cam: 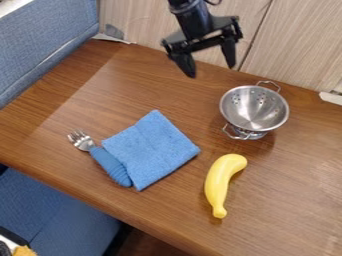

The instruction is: Move strainer from top left of the table to the top right of the table

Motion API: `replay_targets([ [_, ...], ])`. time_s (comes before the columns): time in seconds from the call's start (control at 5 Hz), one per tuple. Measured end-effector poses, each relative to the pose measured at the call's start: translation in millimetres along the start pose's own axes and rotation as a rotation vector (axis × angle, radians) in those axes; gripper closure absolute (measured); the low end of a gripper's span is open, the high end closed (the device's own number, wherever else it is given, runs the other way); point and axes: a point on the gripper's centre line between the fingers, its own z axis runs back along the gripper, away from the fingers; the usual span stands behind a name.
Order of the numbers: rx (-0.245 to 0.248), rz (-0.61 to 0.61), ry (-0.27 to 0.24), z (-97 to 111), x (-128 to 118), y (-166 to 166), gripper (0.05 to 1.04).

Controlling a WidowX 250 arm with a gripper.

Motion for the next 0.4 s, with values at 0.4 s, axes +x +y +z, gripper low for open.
replay_targets([
  [0.4, 0.001, -0.001, -0.003, 1.0, -0.2, -0.9, 0.079],
])
